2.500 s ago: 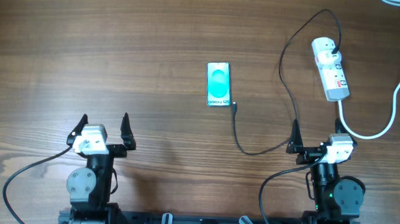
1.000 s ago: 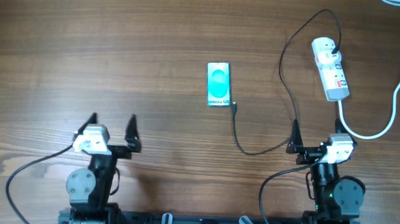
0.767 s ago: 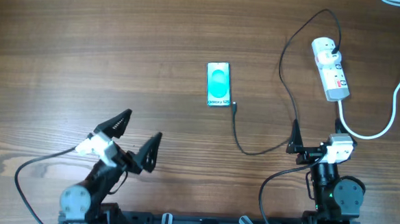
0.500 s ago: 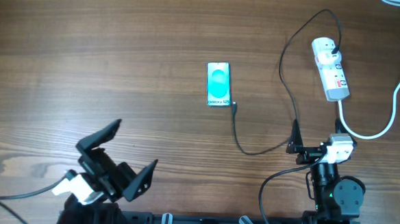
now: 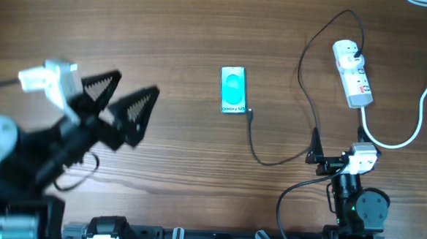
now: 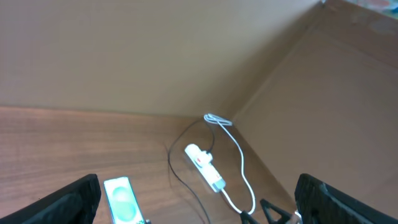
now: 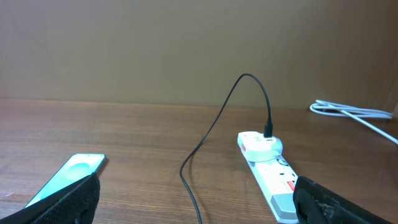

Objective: Plug charger to phone and switch on socket
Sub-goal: 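Move the left gripper forward over the top end of the phone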

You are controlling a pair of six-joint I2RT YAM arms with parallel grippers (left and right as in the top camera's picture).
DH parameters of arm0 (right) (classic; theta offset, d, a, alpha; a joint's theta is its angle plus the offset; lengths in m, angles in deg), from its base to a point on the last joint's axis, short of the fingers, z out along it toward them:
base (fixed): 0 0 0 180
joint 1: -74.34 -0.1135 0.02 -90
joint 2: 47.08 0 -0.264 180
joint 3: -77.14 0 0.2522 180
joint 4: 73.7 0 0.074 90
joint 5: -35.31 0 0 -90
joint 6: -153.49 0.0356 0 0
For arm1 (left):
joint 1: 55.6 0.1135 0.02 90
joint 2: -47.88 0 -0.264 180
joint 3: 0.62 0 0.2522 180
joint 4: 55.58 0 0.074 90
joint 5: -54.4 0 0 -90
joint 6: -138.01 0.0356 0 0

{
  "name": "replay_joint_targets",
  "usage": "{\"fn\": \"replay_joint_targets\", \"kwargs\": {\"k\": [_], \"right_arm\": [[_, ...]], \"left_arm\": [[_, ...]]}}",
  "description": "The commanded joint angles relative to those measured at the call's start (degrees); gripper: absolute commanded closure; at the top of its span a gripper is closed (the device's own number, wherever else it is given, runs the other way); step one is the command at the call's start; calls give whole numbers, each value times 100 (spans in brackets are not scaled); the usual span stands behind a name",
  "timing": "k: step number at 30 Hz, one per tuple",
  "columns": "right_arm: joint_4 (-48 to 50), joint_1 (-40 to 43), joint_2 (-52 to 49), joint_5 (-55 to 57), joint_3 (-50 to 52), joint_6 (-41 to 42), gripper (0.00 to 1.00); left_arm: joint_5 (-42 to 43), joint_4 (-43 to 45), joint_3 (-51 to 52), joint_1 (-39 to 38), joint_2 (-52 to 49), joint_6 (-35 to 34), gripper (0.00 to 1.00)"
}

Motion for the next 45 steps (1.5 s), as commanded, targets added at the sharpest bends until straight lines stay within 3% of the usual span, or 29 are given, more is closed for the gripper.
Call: {"fn": "replay_joint_targets", "kwargs": {"k": [1, 5, 11, 14, 19, 25, 36, 45], "right_arm": [[11, 24, 11, 59, 9, 111, 0], [11, 24, 11, 59, 9, 111, 0], [11, 24, 11, 59, 9, 111, 0], [11, 24, 11, 59, 9, 111, 0], [11, 24, 11, 59, 9, 109, 0], [11, 24, 11, 59, 9, 111, 0], [11, 24, 11, 59, 9, 111, 0], [11, 24, 11, 59, 9, 109, 0]], "left_arm": [[11, -260, -444, -83, -647, -374, 0], [-931, -1093, -1213, -654, -1451, -415, 0], [-3799, -3528, -3849, -2743, -4037, -450, 0], [-4417, -4227, -4795, -3222, -5128, -704, 1], [-4516, -4260, -5134, -3403, -6516, -1198, 0], [-4061, -3847, -5128, -3451, -7388, -1196, 0], [-4063, -3405, -5073, -3480, -8647, -1198, 0], [-3873, -3145, -5073, -3591, -8959, -1150, 0]]}}
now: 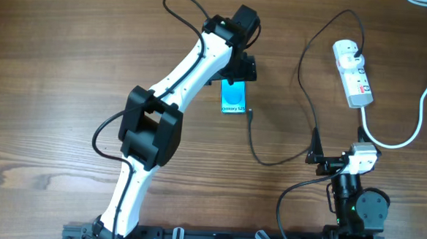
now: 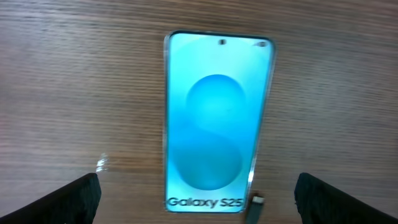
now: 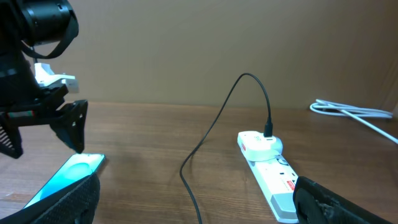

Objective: Plug charger to phone and switch on socket
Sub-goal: 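Move the left gripper forward over the top end of the phone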

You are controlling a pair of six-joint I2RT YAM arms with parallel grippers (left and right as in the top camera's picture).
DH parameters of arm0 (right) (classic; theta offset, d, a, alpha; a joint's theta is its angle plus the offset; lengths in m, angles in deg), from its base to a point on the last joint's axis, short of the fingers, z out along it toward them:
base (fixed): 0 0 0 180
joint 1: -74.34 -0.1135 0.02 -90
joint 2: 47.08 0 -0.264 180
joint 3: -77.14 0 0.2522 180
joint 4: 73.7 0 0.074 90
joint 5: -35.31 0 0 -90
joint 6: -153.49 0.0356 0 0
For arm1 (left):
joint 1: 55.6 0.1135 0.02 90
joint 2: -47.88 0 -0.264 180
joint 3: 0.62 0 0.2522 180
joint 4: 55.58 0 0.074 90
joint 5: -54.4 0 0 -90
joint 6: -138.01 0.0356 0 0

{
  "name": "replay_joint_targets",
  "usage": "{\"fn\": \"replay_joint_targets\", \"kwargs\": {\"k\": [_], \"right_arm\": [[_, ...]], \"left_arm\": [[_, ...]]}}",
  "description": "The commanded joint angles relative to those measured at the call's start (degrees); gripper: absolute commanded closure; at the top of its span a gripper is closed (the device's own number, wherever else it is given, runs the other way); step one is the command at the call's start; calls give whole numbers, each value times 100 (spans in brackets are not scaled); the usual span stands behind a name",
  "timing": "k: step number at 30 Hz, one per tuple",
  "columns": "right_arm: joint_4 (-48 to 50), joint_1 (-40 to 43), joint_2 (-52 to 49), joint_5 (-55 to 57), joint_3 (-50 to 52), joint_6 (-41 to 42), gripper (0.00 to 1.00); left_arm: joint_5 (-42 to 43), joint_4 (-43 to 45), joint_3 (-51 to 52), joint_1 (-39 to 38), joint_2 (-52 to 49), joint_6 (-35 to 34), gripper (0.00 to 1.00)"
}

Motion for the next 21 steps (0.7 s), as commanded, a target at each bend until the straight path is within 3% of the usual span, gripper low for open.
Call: {"fn": "replay_joint_targets", "kwargs": {"k": [1, 19, 21], "right_arm": [[9, 24, 20, 59, 9, 111, 0], [9, 24, 20, 59, 9, 114, 0], [9, 24, 20, 59, 9, 114, 0]], "left_arm": [[133, 195, -79, -109, -81, -13, 0], [-66, 1154, 986, -138, -81, 15, 0], [-72, 1220, 1047, -144, -81, 254, 0]]}}
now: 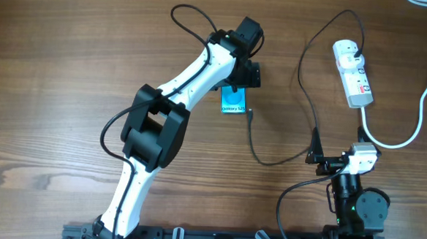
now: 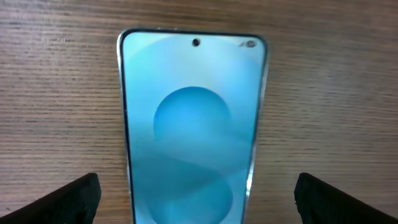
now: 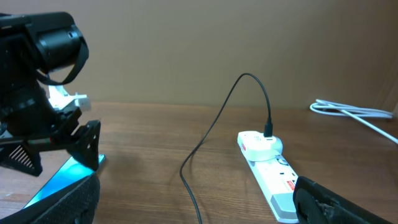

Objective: Plug charger to phone and switch on socket

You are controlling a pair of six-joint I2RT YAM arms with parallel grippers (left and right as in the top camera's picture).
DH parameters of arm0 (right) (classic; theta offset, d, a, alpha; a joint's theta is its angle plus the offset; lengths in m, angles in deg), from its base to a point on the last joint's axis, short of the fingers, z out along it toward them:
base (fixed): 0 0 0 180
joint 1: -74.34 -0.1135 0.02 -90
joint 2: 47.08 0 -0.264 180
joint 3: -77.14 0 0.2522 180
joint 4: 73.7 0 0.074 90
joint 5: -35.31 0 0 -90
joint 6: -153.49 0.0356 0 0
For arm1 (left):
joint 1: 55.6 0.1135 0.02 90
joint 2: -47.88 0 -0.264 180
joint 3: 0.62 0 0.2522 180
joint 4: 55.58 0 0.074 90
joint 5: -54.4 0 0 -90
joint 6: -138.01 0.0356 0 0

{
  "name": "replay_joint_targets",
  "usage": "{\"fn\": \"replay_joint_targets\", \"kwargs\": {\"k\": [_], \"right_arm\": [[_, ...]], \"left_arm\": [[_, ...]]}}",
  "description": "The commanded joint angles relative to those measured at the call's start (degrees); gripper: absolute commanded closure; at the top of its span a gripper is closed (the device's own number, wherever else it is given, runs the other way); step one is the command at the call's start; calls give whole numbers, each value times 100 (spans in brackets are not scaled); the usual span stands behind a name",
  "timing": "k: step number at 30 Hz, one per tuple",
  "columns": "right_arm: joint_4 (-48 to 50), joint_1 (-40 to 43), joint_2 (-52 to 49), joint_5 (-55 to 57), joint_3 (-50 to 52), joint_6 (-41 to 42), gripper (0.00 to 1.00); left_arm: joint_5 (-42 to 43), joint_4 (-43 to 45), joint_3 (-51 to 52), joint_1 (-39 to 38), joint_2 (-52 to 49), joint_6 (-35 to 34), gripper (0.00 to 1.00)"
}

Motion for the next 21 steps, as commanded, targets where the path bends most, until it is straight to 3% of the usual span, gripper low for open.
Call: {"fn": "replay_joint_targets", "kwargs": {"k": [1, 5, 21], "right_arm": [[9, 24, 20, 59, 9, 111, 0], [9, 24, 20, 59, 9, 111, 0], [9, 24, 20, 59, 9, 111, 0]], "left_arm": [[-127, 114, 175, -46, -76, 507, 0], [-459, 262, 184, -149, -79, 754, 0], [-511, 251, 184, -155, -452, 129, 0]]}}
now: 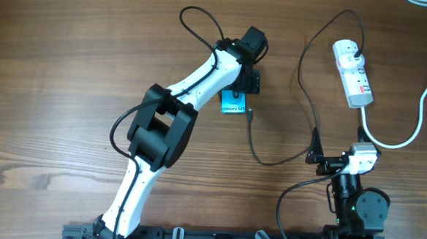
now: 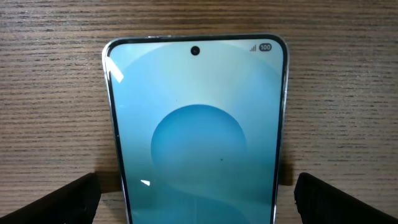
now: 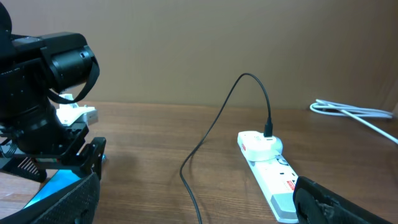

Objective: Plug charger to phone and switch on socket

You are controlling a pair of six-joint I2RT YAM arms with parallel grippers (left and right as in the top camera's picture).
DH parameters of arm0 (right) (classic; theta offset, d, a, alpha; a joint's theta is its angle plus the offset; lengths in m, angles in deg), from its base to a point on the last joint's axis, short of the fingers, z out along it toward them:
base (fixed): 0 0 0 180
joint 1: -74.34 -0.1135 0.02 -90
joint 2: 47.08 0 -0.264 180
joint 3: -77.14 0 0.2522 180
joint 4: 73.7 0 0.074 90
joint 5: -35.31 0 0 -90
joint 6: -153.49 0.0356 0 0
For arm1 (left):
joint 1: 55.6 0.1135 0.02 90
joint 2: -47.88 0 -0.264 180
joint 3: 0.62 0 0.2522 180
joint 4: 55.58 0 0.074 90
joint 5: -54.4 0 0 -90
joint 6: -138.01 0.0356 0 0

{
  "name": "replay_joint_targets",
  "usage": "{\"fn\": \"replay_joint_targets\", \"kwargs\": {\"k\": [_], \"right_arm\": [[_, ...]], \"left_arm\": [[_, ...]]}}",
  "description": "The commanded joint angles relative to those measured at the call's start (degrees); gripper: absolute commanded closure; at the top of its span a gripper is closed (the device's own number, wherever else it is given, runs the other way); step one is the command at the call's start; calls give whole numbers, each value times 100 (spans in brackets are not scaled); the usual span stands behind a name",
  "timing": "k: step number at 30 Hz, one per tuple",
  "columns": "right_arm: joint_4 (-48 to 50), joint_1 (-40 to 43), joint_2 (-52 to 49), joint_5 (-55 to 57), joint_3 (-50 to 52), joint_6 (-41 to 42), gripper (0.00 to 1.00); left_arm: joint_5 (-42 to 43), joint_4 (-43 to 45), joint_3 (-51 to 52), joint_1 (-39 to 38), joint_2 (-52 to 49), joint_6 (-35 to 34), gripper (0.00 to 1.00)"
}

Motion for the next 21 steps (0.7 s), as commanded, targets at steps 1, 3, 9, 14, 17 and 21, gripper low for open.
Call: {"fn": "replay_joint_targets", "kwargs": {"k": [1, 3, 9, 14, 17, 21], "right_arm": [[9, 24, 20, 59, 9, 109, 0], [9, 24, 20, 59, 9, 111, 0], [9, 24, 20, 59, 9, 109, 0], [9, 24, 20, 59, 9, 109, 0], [9, 24, 20, 59, 9, 111, 0], [9, 24, 20, 59, 9, 111, 0]], "left_arm": [[28, -52, 52, 0, -219, -168, 0], [28, -42, 52, 0, -219, -170, 0], [7, -57, 52, 0, -219, -168, 0], [-317, -179, 52, -28, -219, -168, 0], [-527, -243, 52, -72, -219, -168, 0], [-568, -247, 52, -92, -219, -170, 0]]}}
